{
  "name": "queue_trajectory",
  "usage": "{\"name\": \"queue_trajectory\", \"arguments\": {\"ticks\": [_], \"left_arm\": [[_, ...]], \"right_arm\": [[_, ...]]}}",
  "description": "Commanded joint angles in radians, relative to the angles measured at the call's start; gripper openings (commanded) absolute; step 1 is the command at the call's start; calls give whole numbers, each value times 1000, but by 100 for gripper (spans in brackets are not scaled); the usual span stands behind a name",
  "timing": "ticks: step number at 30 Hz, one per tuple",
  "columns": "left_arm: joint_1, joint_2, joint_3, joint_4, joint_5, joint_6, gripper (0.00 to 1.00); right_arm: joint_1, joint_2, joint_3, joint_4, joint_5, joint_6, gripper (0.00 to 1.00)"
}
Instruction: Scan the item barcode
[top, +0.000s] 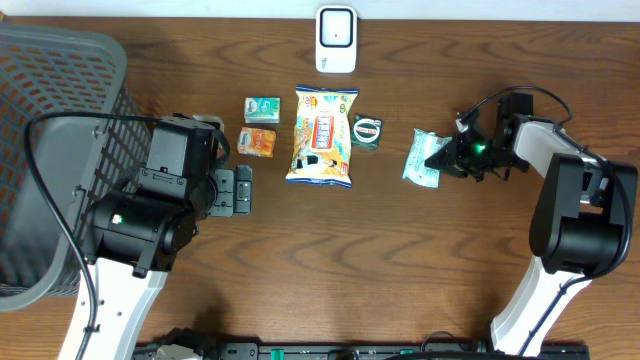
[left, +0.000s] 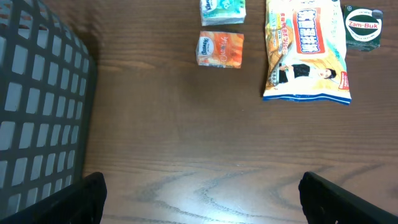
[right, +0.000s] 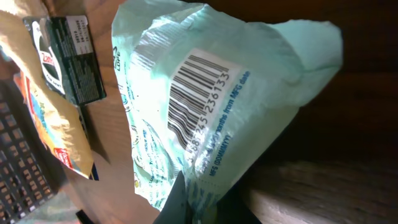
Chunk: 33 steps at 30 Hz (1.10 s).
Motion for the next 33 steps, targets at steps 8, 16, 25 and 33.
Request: {"name": "queue_trajectory", "arguments": {"ticks": [8, 16, 25, 33], "left_arm": [[0, 3, 13, -5, -6, 1, 98], [0, 3, 13, -5, -6, 1, 98], [0, 3, 13, -5, -6, 1, 98], [0, 3, 13, -5, -6, 1, 98]], "right_arm": [[5, 3, 66, -25, -134, -70, 1], [62, -129, 150, -113, -75, -235, 1], [267, -320, 150, -113, 60, -517, 1], [387, -359, 150, -34, 93, -553, 1]]}}
